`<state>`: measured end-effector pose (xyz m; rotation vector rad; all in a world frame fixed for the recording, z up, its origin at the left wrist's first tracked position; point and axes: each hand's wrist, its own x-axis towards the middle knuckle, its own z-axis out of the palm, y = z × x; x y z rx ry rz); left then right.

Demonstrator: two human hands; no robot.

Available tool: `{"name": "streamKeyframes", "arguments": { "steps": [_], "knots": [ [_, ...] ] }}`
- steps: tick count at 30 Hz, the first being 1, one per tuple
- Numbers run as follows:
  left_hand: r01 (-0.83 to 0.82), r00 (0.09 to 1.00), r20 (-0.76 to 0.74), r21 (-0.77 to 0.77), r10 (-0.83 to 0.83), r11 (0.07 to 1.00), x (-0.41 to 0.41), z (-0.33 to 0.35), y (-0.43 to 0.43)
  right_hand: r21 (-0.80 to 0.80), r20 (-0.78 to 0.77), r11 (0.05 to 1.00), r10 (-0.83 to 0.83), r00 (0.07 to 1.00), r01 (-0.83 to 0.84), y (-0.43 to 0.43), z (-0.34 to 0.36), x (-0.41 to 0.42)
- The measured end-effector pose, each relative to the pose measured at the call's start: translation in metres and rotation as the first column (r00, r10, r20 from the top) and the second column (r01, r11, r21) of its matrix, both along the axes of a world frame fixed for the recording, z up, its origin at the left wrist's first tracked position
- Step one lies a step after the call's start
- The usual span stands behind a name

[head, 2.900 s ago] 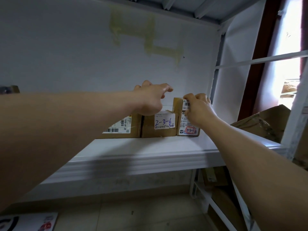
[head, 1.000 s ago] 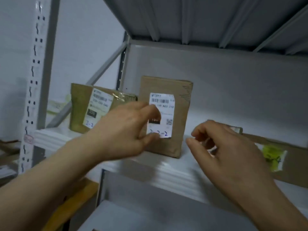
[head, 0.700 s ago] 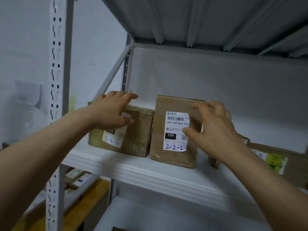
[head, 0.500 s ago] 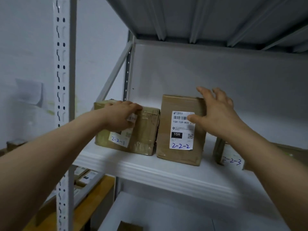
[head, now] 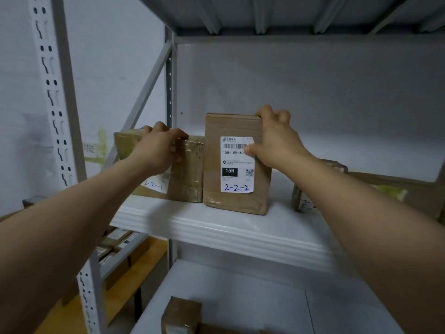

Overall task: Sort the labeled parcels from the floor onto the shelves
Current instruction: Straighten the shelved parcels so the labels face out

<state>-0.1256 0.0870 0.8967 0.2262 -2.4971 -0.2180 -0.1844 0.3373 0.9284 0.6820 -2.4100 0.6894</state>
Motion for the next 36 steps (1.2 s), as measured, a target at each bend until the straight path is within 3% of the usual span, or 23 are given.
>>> {"name": "streamKeyframes", "arguments": {
  "steps": [4,7,10,12,13,16,19,23,32,36],
  "knots": [
    [-0.022,1.0,0.009,0.023,0.022,0.999,0.001,-0.002,0.004,0.026,-0.005,0.999,0.042,0.999,-0.042,0.004,-0.001,-0.005],
    [-0.082,0.996,0.047,0.063,0.079,0.995,0.007,0.007,0.015,-0.039,0.113,0.986,0.166,0.98,-0.162,0.021,0.009,-0.005],
    [-0.046,0.984,-0.171,-0.007,0.044,0.999,0.012,0.023,0.045,-0.06,0.122,0.993,0.111,0.986,-0.104,0.059,0.032,-0.007],
    [0.09,0.936,-0.327,-0.134,-0.129,0.987,0.011,0.035,0.076,0.07,0.118,0.998,-0.012,0.993,0.004,0.089,0.039,-0.01],
    [0.152,0.919,-0.329,-0.212,-0.216,0.965,0.006,0.042,0.092,0.161,0.139,0.985,-0.077,0.987,0.054,0.102,0.039,-0.012],
    [0.296,0.907,-0.183,-0.362,-0.378,0.884,-0.017,0.059,0.13,0.39,0.231,0.907,-0.264,0.937,0.16,0.127,0.029,-0.024],
    [0.355,0.91,-0.055,-0.405,-0.41,0.842,-0.041,0.065,0.148,0.498,0.335,0.853,-0.356,0.872,0.157,0.137,0.014,-0.04],
    [0.378,0.917,0.04,-0.399,-0.396,0.835,-0.053,0.059,0.149,0.523,0.342,0.847,-0.311,0.887,0.095,0.134,-0.007,-0.051],
    [0.421,0.889,-0.002,-0.392,-0.459,0.818,-0.056,0.048,0.143,0.451,0.25,0.892,-0.157,0.956,0.028,0.09,-0.014,-0.039],
    [0.415,0.888,-0.018,-0.404,-0.46,0.815,-0.058,0.047,0.143,0.457,0.221,0.887,-0.176,0.959,0.057,0.082,-0.016,-0.03]
  ]
}}
